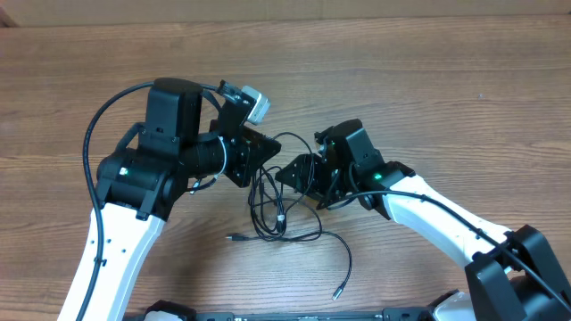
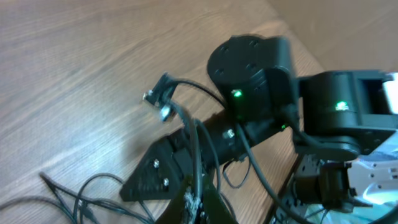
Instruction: Untangle cables
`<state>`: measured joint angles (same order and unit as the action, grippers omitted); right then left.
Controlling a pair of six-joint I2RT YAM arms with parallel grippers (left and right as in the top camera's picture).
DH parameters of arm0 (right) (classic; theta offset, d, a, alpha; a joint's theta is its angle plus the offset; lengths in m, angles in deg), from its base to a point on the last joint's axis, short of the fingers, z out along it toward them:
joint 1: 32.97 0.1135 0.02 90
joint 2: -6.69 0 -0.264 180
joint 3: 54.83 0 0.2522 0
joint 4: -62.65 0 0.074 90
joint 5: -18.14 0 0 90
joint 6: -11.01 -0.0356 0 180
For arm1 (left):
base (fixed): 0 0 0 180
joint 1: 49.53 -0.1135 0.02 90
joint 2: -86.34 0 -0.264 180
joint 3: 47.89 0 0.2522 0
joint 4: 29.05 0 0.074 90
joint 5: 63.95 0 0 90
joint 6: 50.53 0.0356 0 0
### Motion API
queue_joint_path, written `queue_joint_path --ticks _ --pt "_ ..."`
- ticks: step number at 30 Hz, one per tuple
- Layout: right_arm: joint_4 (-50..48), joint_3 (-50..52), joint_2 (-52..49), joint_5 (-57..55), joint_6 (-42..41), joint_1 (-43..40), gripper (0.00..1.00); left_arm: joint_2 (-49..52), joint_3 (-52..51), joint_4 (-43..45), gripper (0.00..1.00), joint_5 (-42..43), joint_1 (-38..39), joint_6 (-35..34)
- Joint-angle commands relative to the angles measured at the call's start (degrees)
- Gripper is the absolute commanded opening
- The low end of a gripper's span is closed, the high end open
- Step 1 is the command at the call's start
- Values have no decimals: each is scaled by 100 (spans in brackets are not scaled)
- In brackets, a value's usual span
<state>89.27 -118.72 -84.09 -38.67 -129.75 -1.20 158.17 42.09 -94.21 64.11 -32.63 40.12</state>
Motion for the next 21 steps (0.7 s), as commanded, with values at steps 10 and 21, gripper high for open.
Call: queue_joint_path --ticks 10,21 --pt "1333 -11 98 -2310 0 138 4 291 42 -278 4 -1320 37 127" --pt "1779 -7 98 -3620 -2 138 4 68 160 -85 4 -1344 26 107"
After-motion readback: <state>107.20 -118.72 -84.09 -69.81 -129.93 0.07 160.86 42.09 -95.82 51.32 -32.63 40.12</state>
